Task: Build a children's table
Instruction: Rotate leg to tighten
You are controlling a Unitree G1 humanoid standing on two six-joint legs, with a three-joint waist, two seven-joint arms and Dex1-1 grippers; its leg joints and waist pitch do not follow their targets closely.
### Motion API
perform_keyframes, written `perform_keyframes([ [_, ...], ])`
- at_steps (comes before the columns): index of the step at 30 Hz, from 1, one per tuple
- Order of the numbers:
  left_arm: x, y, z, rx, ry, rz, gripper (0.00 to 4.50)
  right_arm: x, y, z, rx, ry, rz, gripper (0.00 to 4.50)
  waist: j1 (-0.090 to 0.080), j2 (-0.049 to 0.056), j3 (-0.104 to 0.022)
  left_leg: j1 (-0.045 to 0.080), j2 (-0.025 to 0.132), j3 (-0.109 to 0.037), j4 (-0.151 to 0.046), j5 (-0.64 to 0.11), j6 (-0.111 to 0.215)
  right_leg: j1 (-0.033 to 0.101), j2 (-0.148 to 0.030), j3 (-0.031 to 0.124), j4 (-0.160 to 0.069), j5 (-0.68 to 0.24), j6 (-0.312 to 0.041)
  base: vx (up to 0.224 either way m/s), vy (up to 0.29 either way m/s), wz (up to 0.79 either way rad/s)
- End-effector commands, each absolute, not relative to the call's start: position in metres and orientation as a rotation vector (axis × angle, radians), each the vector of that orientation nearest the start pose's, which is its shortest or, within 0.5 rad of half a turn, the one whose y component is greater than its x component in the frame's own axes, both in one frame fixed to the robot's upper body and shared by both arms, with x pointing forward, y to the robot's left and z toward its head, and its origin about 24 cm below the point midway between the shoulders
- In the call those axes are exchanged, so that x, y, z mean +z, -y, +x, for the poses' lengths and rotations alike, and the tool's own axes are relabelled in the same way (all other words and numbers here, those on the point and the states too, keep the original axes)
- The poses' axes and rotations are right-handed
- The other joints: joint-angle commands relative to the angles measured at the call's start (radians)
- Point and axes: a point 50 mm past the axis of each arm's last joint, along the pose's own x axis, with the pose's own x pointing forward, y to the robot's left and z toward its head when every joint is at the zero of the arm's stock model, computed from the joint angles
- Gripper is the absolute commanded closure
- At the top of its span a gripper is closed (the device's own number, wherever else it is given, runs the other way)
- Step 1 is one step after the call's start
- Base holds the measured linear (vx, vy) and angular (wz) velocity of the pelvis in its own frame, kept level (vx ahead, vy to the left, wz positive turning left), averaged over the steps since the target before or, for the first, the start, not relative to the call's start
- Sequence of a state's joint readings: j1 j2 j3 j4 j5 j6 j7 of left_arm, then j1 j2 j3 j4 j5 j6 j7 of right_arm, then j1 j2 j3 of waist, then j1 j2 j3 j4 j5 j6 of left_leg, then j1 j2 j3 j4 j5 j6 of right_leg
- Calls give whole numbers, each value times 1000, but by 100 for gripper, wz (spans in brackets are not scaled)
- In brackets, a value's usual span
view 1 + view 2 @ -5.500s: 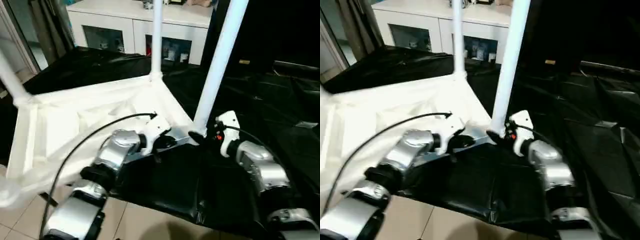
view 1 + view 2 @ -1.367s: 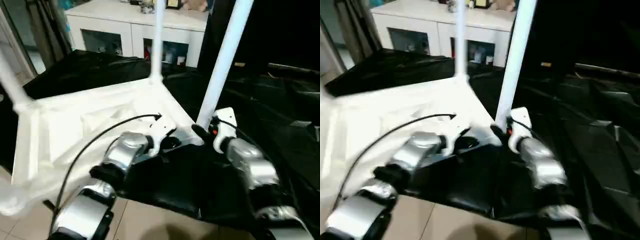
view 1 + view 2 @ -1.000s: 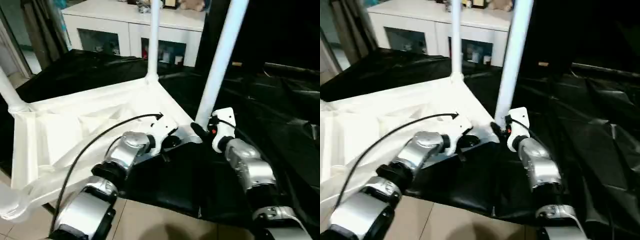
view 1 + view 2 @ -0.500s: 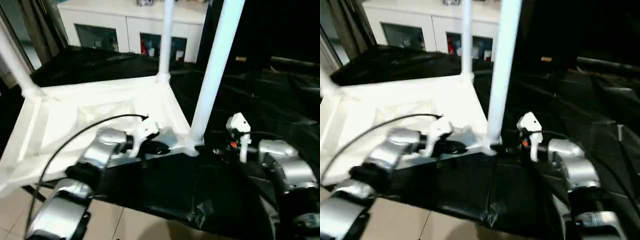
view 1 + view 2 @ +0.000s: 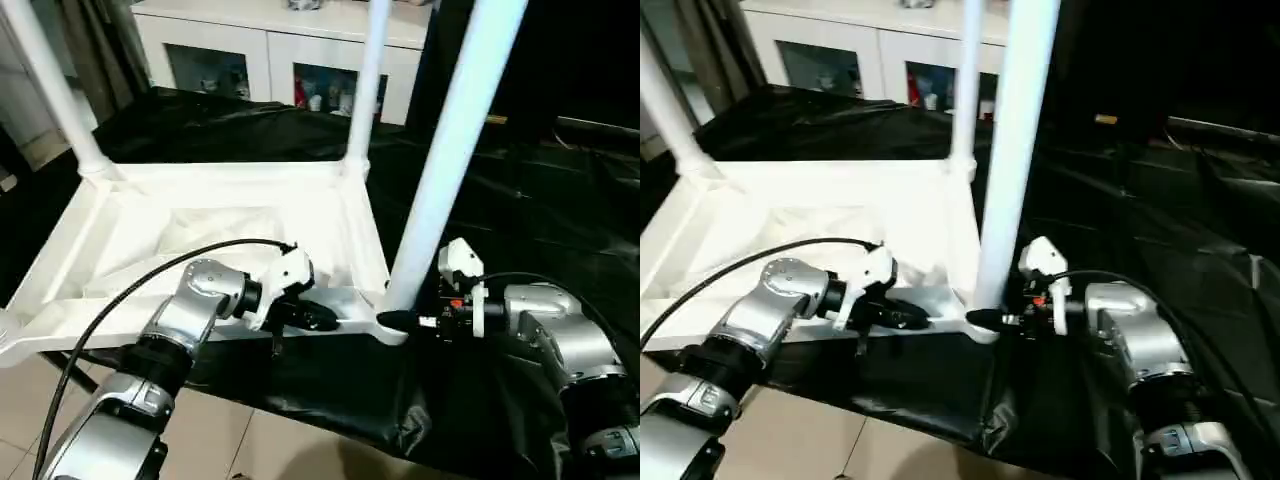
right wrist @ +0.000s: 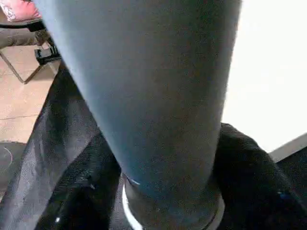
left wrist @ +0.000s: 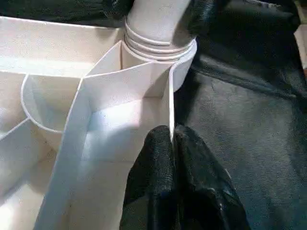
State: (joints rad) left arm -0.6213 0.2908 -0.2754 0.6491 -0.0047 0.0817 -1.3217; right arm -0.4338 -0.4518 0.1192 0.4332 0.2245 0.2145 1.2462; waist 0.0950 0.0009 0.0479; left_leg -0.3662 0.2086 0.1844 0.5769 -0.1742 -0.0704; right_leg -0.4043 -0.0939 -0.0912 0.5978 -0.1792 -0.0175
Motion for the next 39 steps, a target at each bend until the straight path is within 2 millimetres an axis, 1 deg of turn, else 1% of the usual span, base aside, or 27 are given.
perform_keyframes([
  [1, 52, -104, 310, -1512, -390, 262, 450, 60, 176, 296, 1261, -362, -96, 197, 3, -13, -66, 9, 27, -1, -56, -167, 73, 59, -54, 47, -61, -153, -231, 0, 0, 0],
  [4, 52, -105, 309, -1508, -394, 261, 450, 61, 178, 295, 1268, -367, -95, 224, 2, -14, -67, 7, 26, -1, -55, -157, 76, 60, -54, 47, -58, -146, -228, 0, 0, 0],
  [6, 52, -105, 309, -1507, -396, 260, 450, 61, 179, 295, 1273, -372, -91, 229, 3, -13, -67, 8, 26, -1, -54, -156, 79, 59, -53, 47, -59, -150, -227, 0, 0, 0],
  [12, 50, -106, 308, -1497, -403, 249, 450, 60, 178, 294, 1274, -379, -82, 240, 3, -16, -67, 6, 25, -1, -53, -149, 84, 60, -53, 47, -58, -153, -223, 0, 0, 0],
  [14, 48, -104, 316, -1388, -389, 262, 450, 56, 177, 299, 1179, -370, -37, 241, 1, -20, -67, 6, 25, -1, -52, -149, 83, 58, -53, 47, -58, -159, -220, 0, 0, 0],
  [15, 47, -102, 320, -1330, -383, 272, 450, 53, 177, 302, 1119, -367, -21, 241, 0, -26, -64, 7, 23, 0, -53, -161, 79, 56, -52, 46, -64, -190, -213, 0, 0, 0],
  [17, 45, -100, 327, -1243, -377, 285, 450, 49, 177, 306, 1033, -362, -8, 241, 0, -23, -62, 11, 20, -1, -52, -187, 61, 52, -55, 47, -73, -264, -190, 0, 0, 0],
  [18, 43, -95, 335, -1128, -377, 291, 450, 40, 172, 310, 902, -359, 6, 242, -4, -25, -61, 11, 20, -2, -54, -192, 48, 49, -55, 47, -76, -296, -174, 0, 0, 0],
  [19, 43, -95, 335, -1125, -377, 291, 450, 39, 172, 310, 898, -360, 7, 243, -4, -24, -60, 13, 20, -3, -56, -199, 39, 49, -55, 46, -79, -317, -168, 0, 0, 0],
  [20, 42, -92, 337, -1087, -382, 294, 450, 34, 170, 311, 834, -367, 14, 244, -3, -25, -61, 14, 19, -4, -57, -206, 36, 50, -57, 45, -82, -334, -160, 0, 0, 0],
  [21, 41, -86, 341, -1033, -384, 297, 450, 26, 163, 313, 738, -385, 31, 244, -9, -24, -59, 11, 20, -6, -60, -222, 31, 49, -55, 45, -85, -361, -144, 0, 0, 0],
  [22, 41, -85, 341, -1027, -385, 297, 450, 25, 163, 313, 728, -387, 32, 247, -9, -24, -58, 13, 21, -7, -61, -227, 25, 47, -55, 45, -86, -367, -140, 0, 0, 0],
  [23, 41, -79, 344, -992, -386, 295, 450, 18, 157, 314, 651, -403, 38, 249, -12, -23, -57, 12, 18, -9, -63, -245, 22, 49, -55, 44, -88, -390, -132, 0, 0, 0],
  [24, 41, -76, 345, -973, -385, 295, 450, 15, 154, 314, 613, -414, 39, 250, -14, -20, -54, 16, 17, -7, -63, -264, 15, 41, -55, 46, -95, -421, -121, 0, 0, 0],
  [25, 41, -71, 346, -953, -383, 306, 450, 10, 149, 315, 558, -428, 33, 251, -16, -19, -54, 17, 16, -8, -65, -276, 10, 41, -56, 45, -98, -442, -117, 0, 0, 0],
  [26, 40, -66, 347, -934, -382, 321, 450, 6, 143, 315, 503, -435, 25, 251, -20, -18, -51, 18, 14, -12, -67, -302, 0, 41, -55, 41, -104, -490, -98, 0, 0, 0],
  [27, 40, -63, 348, -924, -380, 331, 450, 4, 139, 316, 476, -437, 20, 251, -23, -19, -50, 24, 13, -14, -68, -339, -4, 38, -55, 37, -113, -538, -79, 0, 0, 0],
  [28, 39, -57, 348, -926, -375, 348, 450, 4, 128, 316, 480, -422, 22, 251, -23, -12, -49, 27, 13, -15, -68, -354, -6, 36, -56, 37, -116, -552, -73, 0, 0, 0],
  [29, 40, -55, 348, -929, -372, 350, 450, 4, 125, 316, 490, -415, 21, 251, -28, -11, -48, 35, 11, -15, -68, -386, -7, 31, -56, 33, -129, -583, -60, 0, 0, 0],
  [30, 40, -51, 348, -936, -363, 359, 450, 6, 118, 315, 514, -387, 7, 251, -32, -12, -45, 41, 10, -19, -69, -420, -4, 31, -55, 24, -137, -611, -50, 0, 0, 0],
  [31, 40, -50, 348, -946, -361, 365, 450, 8, 116, 316, 526, -374, 5, 251, -34, -9, -50, 42, 11, -22, -72, -423, -1, 38, -58, 21, -141, -598, -47, 0, 0, 0],
  [32, 40, -49, 348, -952, -360, 369, 450, 8, 115, 316, 529, -366, 5, 251, -35, -9, -52, 39, 13, -24, -75, -416, 0, 41, -58, 23, -137, -576, -51, 0, 0, 0],
  [33, 40, -49, 347, -959, -361, 367, 450, 10, 115, 316, 539, -354, 21, 197, -36, -11, -52, 31, 17, -25, -80, -401, 5, 46, -57, 26, -130, -528, -65, 0, 0, 0],
  [35, 39, -49, 346, -990, -368, 364, 450, 14, 116, 317, 566, -330, 70, 185, -37, -10, -53, 31, 19, -24, -82, -398, 10, 45, -57, 31, -125, -480, -89, 0, 0, 0],
  [36, 38, -51, 345, -1005, -375, 361, 450, 18, 118, 317, 601, -315, 84, 185, -37, -14, -54, 28, 19, -22, -82, -394, 17, 48, -57, 34, -120, -457, -103, 0, 0, 0],
  [38, 38, -52, 344, -1020, -379, 358, 450, 20, 119, 317, 637, -315, 82, 148, -36, -13, -55, 25, 20, -21, -82, -372, 25, 51, -59, 38, -115, -423, -120, 0, 0, 0],
  [39, 37, -52, 344, -1029, -380, 357, 450, 21, 120, 316, 657, -315, 78, 148, -35, -14, -55, 23, 20, -19, -81, -356, 28, 51, -58, 40, -113, -400, -130, 0, 0, 0],
])
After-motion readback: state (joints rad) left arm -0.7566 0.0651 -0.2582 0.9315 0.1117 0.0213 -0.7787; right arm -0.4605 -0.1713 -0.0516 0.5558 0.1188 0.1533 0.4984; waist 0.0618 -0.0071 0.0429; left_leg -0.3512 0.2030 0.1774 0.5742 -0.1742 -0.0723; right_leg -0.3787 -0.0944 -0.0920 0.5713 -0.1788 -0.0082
